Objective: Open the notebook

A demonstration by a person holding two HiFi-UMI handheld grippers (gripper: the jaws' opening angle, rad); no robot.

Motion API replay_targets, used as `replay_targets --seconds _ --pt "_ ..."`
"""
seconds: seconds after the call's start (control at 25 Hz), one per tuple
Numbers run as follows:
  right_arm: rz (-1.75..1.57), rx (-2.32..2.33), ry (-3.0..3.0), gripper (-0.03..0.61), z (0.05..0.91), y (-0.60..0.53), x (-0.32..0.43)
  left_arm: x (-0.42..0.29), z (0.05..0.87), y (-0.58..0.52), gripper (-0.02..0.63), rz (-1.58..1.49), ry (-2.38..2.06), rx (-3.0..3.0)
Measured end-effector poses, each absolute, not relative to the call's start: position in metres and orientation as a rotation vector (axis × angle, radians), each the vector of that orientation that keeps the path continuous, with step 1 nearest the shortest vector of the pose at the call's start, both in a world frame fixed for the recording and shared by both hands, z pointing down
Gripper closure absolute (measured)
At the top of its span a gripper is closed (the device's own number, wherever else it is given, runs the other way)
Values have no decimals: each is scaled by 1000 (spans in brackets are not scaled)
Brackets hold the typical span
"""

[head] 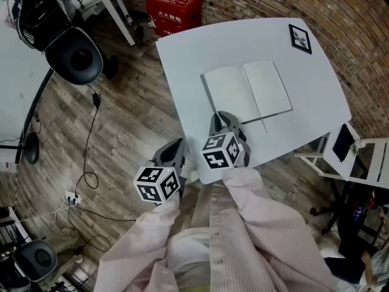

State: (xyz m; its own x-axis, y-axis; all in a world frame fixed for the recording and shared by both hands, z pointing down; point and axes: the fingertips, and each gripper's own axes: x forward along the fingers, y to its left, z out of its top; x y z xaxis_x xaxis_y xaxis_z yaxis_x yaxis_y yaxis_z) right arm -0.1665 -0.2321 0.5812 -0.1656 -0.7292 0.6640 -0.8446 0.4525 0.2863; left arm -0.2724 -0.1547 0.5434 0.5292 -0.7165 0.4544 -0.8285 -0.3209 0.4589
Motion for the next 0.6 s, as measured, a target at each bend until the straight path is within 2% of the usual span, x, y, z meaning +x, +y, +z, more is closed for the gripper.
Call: replay_targets --seconds 0.6 --pt "271 1352 -2041 540 571 -218 -172 -277 541 -147 621 230 -1236 2148"
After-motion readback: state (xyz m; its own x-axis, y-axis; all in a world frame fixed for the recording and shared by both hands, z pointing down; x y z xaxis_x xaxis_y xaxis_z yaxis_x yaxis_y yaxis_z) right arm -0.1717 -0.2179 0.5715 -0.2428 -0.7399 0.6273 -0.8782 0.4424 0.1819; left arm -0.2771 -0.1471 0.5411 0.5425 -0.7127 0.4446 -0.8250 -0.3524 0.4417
